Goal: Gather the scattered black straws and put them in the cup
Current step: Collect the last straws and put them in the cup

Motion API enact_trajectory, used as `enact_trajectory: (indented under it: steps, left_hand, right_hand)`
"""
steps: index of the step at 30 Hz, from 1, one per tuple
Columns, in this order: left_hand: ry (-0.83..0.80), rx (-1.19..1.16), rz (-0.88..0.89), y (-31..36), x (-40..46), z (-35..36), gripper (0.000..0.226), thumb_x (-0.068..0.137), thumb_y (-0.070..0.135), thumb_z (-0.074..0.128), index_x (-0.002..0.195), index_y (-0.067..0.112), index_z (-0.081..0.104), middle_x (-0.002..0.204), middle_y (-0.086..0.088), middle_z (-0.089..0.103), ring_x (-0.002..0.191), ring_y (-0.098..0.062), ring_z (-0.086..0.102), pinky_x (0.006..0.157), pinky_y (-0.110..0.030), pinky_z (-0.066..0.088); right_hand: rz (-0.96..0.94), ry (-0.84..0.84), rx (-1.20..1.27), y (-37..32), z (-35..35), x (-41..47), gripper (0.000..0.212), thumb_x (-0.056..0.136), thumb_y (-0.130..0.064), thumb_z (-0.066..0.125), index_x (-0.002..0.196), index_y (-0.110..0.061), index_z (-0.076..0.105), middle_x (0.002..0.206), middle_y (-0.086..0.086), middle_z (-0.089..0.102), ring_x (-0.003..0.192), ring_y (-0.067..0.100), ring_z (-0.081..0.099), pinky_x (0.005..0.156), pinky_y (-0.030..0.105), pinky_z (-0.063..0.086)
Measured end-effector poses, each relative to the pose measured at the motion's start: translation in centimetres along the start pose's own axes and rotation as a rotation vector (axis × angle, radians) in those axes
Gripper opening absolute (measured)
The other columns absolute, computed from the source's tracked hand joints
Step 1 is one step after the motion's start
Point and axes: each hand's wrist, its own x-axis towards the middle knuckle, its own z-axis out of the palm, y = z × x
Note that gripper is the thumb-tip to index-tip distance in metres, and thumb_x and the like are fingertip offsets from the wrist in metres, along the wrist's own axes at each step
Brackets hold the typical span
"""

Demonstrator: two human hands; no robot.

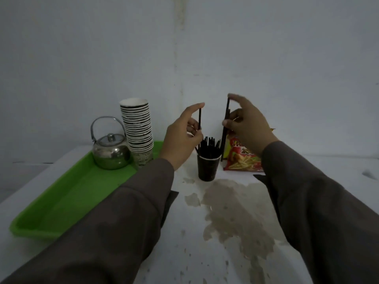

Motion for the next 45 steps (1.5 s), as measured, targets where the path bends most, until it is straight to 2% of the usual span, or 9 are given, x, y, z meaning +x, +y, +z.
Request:
enact_trajectory:
  steps: [5,9,14,21,29,34,38,42,45]
  left_hand:
    - [0.055,0.043,0.044,-1.3,2.2,1.3,0.062,0.082,0.004,0.057,0.124,0.046,0.04,0.079,0.009,0.052,0.07,0.004,0.051,0.062,-0.004,0.047]
    - [0.096,0.071,0.043,-2.7,2.0,2.7,0.062,0.084,0.005,0.057,0.126,0.046,0.037,0.081,0.012,0.052,0.073,0.002,0.052,0.066,-0.007,0.047]
    - [0.102,0.106,0.027,-4.5,1.0,3.7,0.061,0.084,0.005,0.057,0.125,0.046,0.038,0.079,0.013,0.052,0.072,-0.004,0.055,0.067,-0.012,0.048]
    - [0.022,0.128,-0.018,-5.9,-0.3,4.6,0.057,0.085,0.006,0.054,0.126,0.042,0.039,0.078,0.012,0.05,0.071,-0.003,0.052,0.067,-0.014,0.046]
    - [-0.023,0.397,0.072,-6.7,-1.1,4.9,0.028,0.093,0.014,0.043,0.115,0.009,0.059,0.104,-0.009,0.055,0.098,-0.02,0.05,0.083,-0.026,0.042]
    - [-0.066,0.412,0.042,-6.7,-1.3,5.0,0.028,0.094,0.019,0.041,0.102,0.002,0.062,0.103,-0.011,0.055,0.096,-0.022,0.051,0.084,-0.037,0.046]
    - [-0.06,0.33,0.026,-6.3,-1.4,4.9,0.029,0.096,0.018,0.038,0.114,0.009,0.059,0.106,-0.008,0.053,0.097,-0.019,0.053,0.084,-0.027,0.044]
    - [0.106,0.228,0.0,-5.7,-1.6,4.6,0.024,0.094,0.013,0.039,0.111,0.012,0.056,0.11,-0.005,0.052,0.103,-0.019,0.051,0.087,-0.027,0.042]
    - [0.184,-0.059,-0.279,-5.6,-1.6,4.8,0.029,0.096,0.021,0.038,0.124,0.016,0.045,0.128,-0.003,0.043,0.118,-0.016,0.044,0.092,-0.024,0.036]
  right_hand:
    - [-0.069,0.285,0.03,1.0,2.2,1.3,0.061,0.087,-0.005,0.057,0.135,-0.032,0.03,0.084,0.0,0.059,0.073,0.016,0.063,0.068,0.022,0.053]
    - [-0.099,0.401,0.004,2.9,4.3,1.2,0.055,0.087,-0.005,0.057,0.132,-0.028,0.034,0.074,-0.02,0.049,0.069,-0.002,0.056,0.062,0.003,0.043]
    - [-0.116,0.381,-0.01,5.4,6.0,0.5,0.055,0.087,-0.004,0.056,0.13,-0.03,0.035,0.072,-0.021,0.048,0.071,-0.018,0.052,0.061,-0.007,0.036]
    - [-0.053,0.32,-0.216,7.1,7.6,-0.9,0.049,0.085,-0.012,0.059,0.127,-0.031,0.041,0.107,0.005,0.06,0.098,0.019,0.055,0.087,0.033,0.048]
    - [-0.025,0.299,-0.33,8.1,7.9,-1.8,0.024,0.092,-0.02,0.049,0.107,-0.012,0.067,0.125,0.016,0.058,0.128,0.032,0.04,0.105,0.049,0.034]
    - [-0.079,0.125,-0.436,8.7,7.4,-2.1,0.04,0.096,-0.036,0.034,0.126,-0.019,0.054,0.136,0.003,0.052,0.141,0.023,0.019,0.112,0.046,0.018]
    - [-0.066,0.085,-0.352,8.5,6.9,-2.4,0.045,0.096,-0.042,0.026,0.136,-0.028,0.04,0.148,-0.002,0.036,0.143,0.018,0.008,0.114,0.046,0.011]
    - [0.036,0.19,-0.098,8.2,6.7,-3.1,0.049,0.095,-0.043,0.03,0.141,-0.027,0.027,0.15,-0.001,0.031,0.14,0.016,0.021,0.112,0.039,0.022]
    - [0.189,0.239,0.141,8.3,7.7,-4.6,0.056,0.092,-0.047,0.037,0.142,-0.029,0.02,0.151,-0.002,0.029,0.137,0.017,0.029,0.109,0.035,0.027]
